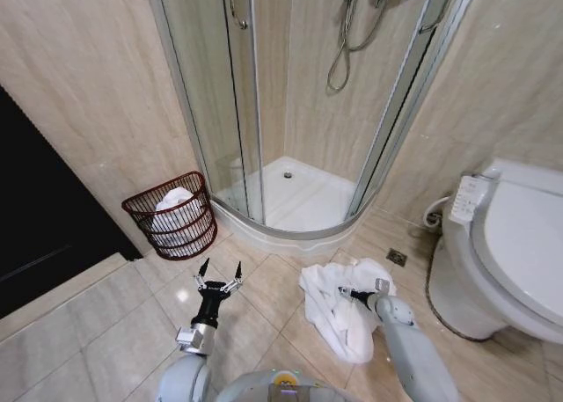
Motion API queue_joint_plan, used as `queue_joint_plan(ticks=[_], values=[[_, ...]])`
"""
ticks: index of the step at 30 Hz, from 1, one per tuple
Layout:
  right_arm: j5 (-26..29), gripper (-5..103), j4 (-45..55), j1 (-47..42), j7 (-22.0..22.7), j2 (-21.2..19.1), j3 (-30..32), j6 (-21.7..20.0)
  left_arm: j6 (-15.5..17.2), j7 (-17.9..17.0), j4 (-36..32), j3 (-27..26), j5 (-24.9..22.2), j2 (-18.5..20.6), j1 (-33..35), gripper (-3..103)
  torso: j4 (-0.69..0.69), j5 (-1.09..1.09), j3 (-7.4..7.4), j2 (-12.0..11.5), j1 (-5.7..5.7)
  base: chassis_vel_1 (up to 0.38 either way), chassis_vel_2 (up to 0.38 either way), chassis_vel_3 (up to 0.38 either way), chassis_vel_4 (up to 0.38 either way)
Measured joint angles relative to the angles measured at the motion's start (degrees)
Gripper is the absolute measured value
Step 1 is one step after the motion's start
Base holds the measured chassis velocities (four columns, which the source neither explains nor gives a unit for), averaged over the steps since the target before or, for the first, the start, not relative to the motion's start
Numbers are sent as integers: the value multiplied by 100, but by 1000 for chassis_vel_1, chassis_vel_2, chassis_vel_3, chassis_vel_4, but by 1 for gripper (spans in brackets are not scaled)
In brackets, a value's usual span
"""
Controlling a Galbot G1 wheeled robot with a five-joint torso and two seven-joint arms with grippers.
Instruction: Discard the used towel into the hamper.
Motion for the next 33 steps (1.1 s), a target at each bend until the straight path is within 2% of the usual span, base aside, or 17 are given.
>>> queue_joint_plan(ticks=[3,4,6,7,9,11,13,14,15,17,19,20,23,27,29,32,33], values=[[-47,101,-97,72,40,6,-15,2,31,-4,12,7,-4,-18,-33,100,0,0,0,0,0,0,0,0,0],[-49,91,-117,92,55,7,-20,1,41,-4,14,11,-5,-27,-46,100,0,0,0,0,0,0,0,0,0],[-50,91,-130,104,61,7,-23,1,48,-5,15,14,-7,-36,-56,100,0,-1,0,0,0,0,0,0,0],[-54,80,-141,110,69,14,-23,1,55,-5,18,23,-10,-53,-74,100,-1,-1,0,0,0,0,0,0,0],[-56,75,-150,111,78,25,-20,8,58,-5,24,30,-12,-64,-86,100,-1,0,0,0,0,0,0,0,0],[-56,63,-159,102,93,56,0,44,61,-7,34,42,-18,-76,-104,100,-1,1,0,0,0,0,0,0,0],[-57,63,-158,99,93,58,1,47,61,-7,34,42,-18,-76,-104,100,-1,1,0,0,0,0,0,0,0],[-56,52,-147,71,97,68,14,71,61,-8,38,44,-20,-76,-114,100,-1,1,0,0,0,0,0,0,0],[-56,47,-132,60,107,73,21,75,61,-8,39,44,-21,-76,-117,100,-1,1,0,0,0,0,0,0,0],[-52,47,-110,45,117,81,34,78,61,-8,39,44,-22,-76,-120,100,-1,1,0,0,0,0,0,0,0],[-46,35,-69,13,135,97,58,87,60,-8,39,44,-27,-76,-125,100,0,2,1,0,0,0,0,0,0],[-46,35,-69,13,135,97,58,87,60,-8,39,44,-27,-76,-125,100,0,2,1,0,0,0,0,0,0],[-8,24,-24,-36,213,123,77,166,58,-8,39,49,-32,-76,-134,100,0,2,1,0,0,0,0,0,0],[159,9,186,-206,586,171,121,534,45,-8,27,66,-37,-75,-139,100,1,4,1,0,0,0,0,0,0],[208,7,339,-289,706,171,130,670,41,-8,19,68,-37,-73,-137,100,1,4,1,0,0,0,0,0,0],[85,7,926,-664,924,183,190,1364,7,-7,11,71,-37,-72,-133,100,1,1,1,0,0,0,0,0,0],[85,7,926,-664,924,183,190,1364,7,-7,11,71,-37,-72,-133,100,1,1,1,0,0,0,0,0,0]])
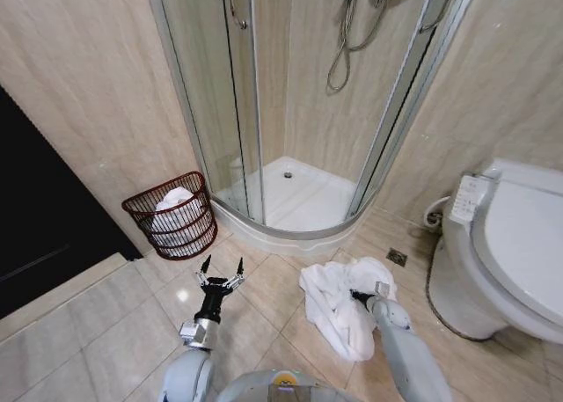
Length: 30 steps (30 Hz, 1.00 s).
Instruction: Discard the used towel into the hamper.
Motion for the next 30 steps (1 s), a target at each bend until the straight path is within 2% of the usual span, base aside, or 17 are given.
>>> queue_joint_plan(ticks=[3,4,7,14,21,30], values=[[-335,7,780,-578,238,87,88,822,-46,6,-1,32,2,-15,-3,100,-1,0,0,0,0,0,0,0,0],[-335,7,780,-578,238,87,88,822,-46,6,-1,32,2,-15,-3,100,-1,0,0,0,0,0,0,0,0],[-730,7,1418,-1084,438,166,192,1451,-97,14,2,64,8,-21,-13,100,-2,0,0,0,0,0,0,0,0],[-1117,7,2635,-1799,594,174,411,1861,-212,25,60,76,-4,-22,-50,100,-2,1,-1,0,0,0,0,0,0],[-1361,7,3914,-2240,803,90,557,1942,-353,36,89,78,-63,-42,-58,100,-1,-2,-1,0,0,0,0,0,0],[-1524,7,5514,-2488,1010,-120,535,1497,-442,40,53,-2,-280,9,-58,100,-1,0,-1,0,-1,0,0,0,0]])
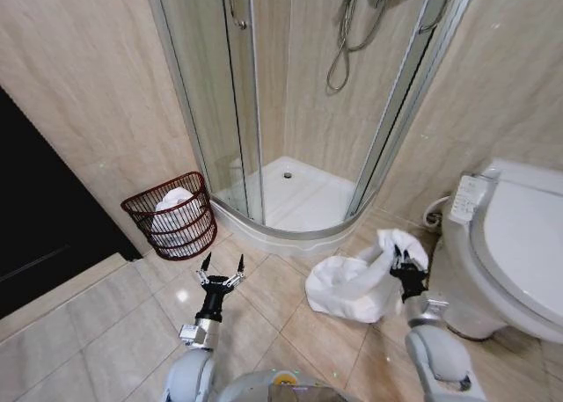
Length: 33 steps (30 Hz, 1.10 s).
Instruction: Discard the used towel into the hamper.
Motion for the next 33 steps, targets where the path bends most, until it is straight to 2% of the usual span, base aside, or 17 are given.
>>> queue_joint_plan(ticks=[3,12,33], values=[[197,7,732,-100,50,-92,-19,-284,-12,-2,-50,-33,-94,46,-10,100,1,-3,0,0,0,0,0,0,0],[256,7,1395,-718,86,38,-49,-328,63,9,-109,-65,-158,76,23,100,-1,-1,0,0,0,0,0,0,0],[95,7,1422,-838,65,129,-116,-346,167,87,-25,-73,-186,206,-82,100,0,0,1,0,0,33,39,34,36]])
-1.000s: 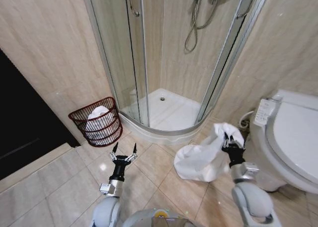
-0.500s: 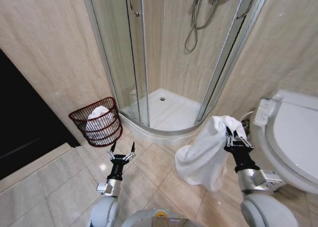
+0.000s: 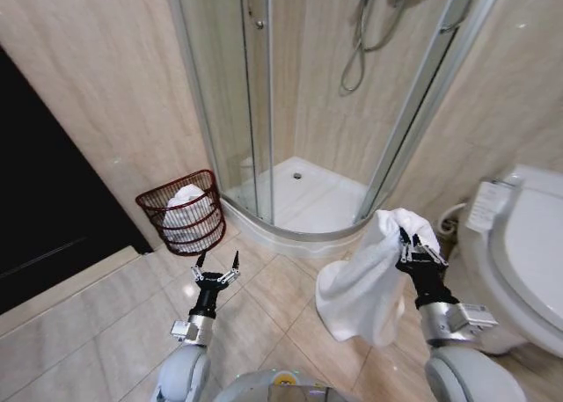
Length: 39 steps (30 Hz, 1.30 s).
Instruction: Discard the used towel into the hamper.
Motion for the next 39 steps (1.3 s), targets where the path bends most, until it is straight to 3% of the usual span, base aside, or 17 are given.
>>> queue_joint_plan(ticks=[13,21,39], values=[[-99,7,-17,9,-62,43,-83,6,35,-5,15,-2,41,-11,-20,100,0,0,0,0,0,96,97,96,93],[-215,7,-22,-23,-111,88,-101,42,233,-126,-73,-2,63,-39,26,100,-1,0,20,27,2,77,88,81,71],[-259,7,-26,17,-143,144,-135,110,313,-221,-133,-8,82,-53,74,100,1,0,332,457,122,69,77,66,73]])
